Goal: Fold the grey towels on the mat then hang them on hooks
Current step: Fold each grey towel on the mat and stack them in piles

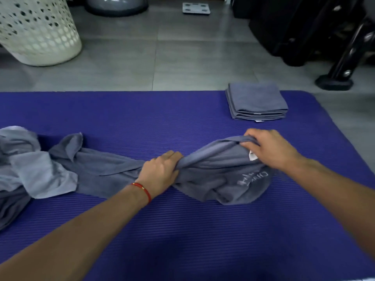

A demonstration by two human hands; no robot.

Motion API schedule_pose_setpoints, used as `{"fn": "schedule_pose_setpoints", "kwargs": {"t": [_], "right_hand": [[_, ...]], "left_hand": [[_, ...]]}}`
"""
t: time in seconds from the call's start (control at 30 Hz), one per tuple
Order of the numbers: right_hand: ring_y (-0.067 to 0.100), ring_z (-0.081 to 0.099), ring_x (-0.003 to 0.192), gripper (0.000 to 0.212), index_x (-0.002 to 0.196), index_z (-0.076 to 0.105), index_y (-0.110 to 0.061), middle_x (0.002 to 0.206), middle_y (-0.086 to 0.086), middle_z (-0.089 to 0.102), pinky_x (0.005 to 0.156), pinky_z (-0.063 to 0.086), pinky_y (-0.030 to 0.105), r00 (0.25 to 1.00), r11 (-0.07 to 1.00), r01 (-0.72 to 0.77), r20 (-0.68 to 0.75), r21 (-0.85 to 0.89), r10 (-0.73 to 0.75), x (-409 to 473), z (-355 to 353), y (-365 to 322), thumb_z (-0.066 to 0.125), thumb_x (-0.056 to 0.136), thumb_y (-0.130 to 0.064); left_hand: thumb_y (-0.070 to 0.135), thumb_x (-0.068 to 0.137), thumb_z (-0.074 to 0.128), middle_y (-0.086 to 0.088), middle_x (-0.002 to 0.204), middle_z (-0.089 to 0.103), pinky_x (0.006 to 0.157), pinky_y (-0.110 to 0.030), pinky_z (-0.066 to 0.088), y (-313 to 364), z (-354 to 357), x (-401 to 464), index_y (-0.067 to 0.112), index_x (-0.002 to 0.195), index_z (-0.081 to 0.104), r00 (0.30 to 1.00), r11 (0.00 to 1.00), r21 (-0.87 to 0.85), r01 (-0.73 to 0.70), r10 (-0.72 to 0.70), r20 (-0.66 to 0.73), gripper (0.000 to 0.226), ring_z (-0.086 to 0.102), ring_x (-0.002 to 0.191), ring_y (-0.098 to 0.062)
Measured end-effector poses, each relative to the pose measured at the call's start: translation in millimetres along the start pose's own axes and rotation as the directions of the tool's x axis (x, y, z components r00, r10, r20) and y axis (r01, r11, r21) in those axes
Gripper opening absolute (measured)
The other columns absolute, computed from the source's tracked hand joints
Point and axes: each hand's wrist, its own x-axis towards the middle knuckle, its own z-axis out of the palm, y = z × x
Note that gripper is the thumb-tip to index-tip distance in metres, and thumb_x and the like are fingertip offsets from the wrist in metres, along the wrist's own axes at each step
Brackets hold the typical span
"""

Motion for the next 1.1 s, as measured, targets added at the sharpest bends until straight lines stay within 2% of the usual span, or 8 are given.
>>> {"fn": "schedule_pose_setpoints", "kwargs": {"t": [0.2, 0.33, 0.4, 0.47, 0.63, 0.73, 0.9, 1.1], "right_hand": [[0.025, 0.066, 0.098, 0.009, 0.092, 0.059, -0.035, 0.096, -0.003, 0.07, 0.083, 0.051, 0.038, 0.931, 0.981, -0.121, 0.324, -0.154, 0.166, -1, 4, 35, 0.067, 0.095, -0.034], [0.006, 0.054, 0.129, 0.07, 0.14, 0.05, -0.043, 0.14, -0.018, 0.054, 0.107, 0.048, 0.035, 0.8, 0.894, -0.236, 0.598, 0.381, -0.044, -2, 31, -14, 0.079, 0.077, -0.036], [0.015, 0.061, 0.126, 0.061, 0.139, 0.054, -0.031, 0.136, -0.006, 0.063, 0.097, 0.054, 0.032, 0.735, 0.724, -0.339, 0.65, 0.601, -0.195, 0, 44, -47, 0.069, 0.086, -0.004], [0.021, 0.066, 0.117, 0.051, 0.129, 0.062, -0.032, 0.124, -0.006, 0.069, 0.091, 0.055, 0.033, 0.643, 0.849, -0.253, 0.736, 0.465, -0.211, -3, 53, -62, 0.064, 0.089, -0.001], [-0.019, 0.056, 0.059, 0.02, 0.101, 0.069, -0.039, 0.06, -0.038, 0.059, 0.055, 0.044, 0.007, 0.376, 0.994, 0.11, 0.927, -0.024, -0.019, -33, 79, -47, 0.064, 0.093, -0.023], [-0.018, 0.049, 0.046, 0.027, 0.081, 0.065, -0.042, 0.05, -0.036, 0.054, 0.047, 0.039, 0.006, 0.313, 0.979, 0.166, 0.948, -0.115, 0.058, -51, 76, -59, 0.061, 0.093, -0.018], [0.0, 0.051, 0.055, 0.026, 0.074, 0.061, -0.035, 0.063, -0.016, 0.057, 0.055, 0.044, 0.018, 0.594, 0.931, 0.275, 0.804, -0.239, 0.031, -36, 66, -85, 0.051, 0.096, -0.026], [0.003, 0.064, 0.099, 0.037, 0.127, 0.054, -0.041, 0.117, -0.017, 0.063, 0.088, 0.054, 0.029, 0.861, 0.968, -0.015, 0.496, 0.249, -0.114, -2, 77, -130, 0.064, 0.094, -0.053]], "left_hand": [[0.015, 0.099, 0.048, -0.012, 0.108, 0.069, 0.082, -0.045, 0.047, -41, 4, -24, 0.019, 0.126, 0.057, 0.948, 0.941, 0.122, 0.316, -0.316, -0.021, 0.029, 0.065, 0.101, -0.038], [0.0, 0.096, 0.049, -0.002, 0.11, 0.069, 0.079, -0.025, 0.053, 28, -16, -27, 0.012, 0.124, 0.063, 0.994, 0.91, -0.406, -0.088, 0.056, -0.089, 0.034, 0.065, 0.095, 0.0], [-0.002, 0.094, 0.053, 0.005, 0.118, 0.061, 0.084, -0.003, 0.039, 67, -20, -26, 0.008, 0.134, 0.058, 0.967, 0.778, -0.593, -0.206, 0.256, 0.0, 0.042, 0.051, 0.098, 0.023], [0.005, 0.087, 0.059, -0.003, 0.123, 0.062, 0.085, -0.002, 0.037, 67, -17, -27, 0.004, 0.137, 0.055, 0.94, 0.732, -0.666, -0.142, 0.31, 0.14, 0.05, 0.05, 0.1, 0.023], [0.031, 0.078, 0.054, -0.002, 0.119, 0.062, 0.1, -0.039, 0.046, -43, 3, -58, 0.022, 0.12, 0.064, 0.931, 0.926, -0.162, 0.342, -0.358, -0.079, 0.044, 0.056, 0.116, -0.027], [0.042, 0.091, 0.057, -0.012, 0.131, 0.047, 0.101, -0.052, 0.04, -99, 11, -78, 0.018, 0.132, 0.048, 0.74, 0.719, 0.184, 0.67, -0.665, -0.097, 0.049, 0.043, 0.125, -0.036], [0.004, 0.091, 0.056, -0.015, 0.125, 0.051, 0.081, -0.039, 0.05, -100, 29, -98, 0.014, 0.138, 0.044, 0.81, 0.806, -0.213, 0.552, -0.579, -0.093, 0.049, 0.056, 0.105, -0.034], [-0.002, 0.081, 0.055, -0.003, 0.11, 0.06, 0.09, -0.034, 0.049, -23, 26, -100, 0.019, 0.121, 0.054, 0.95, 0.949, -0.314, -0.035, -0.067, -0.305, 0.045, 0.057, 0.099, -0.022]]}}
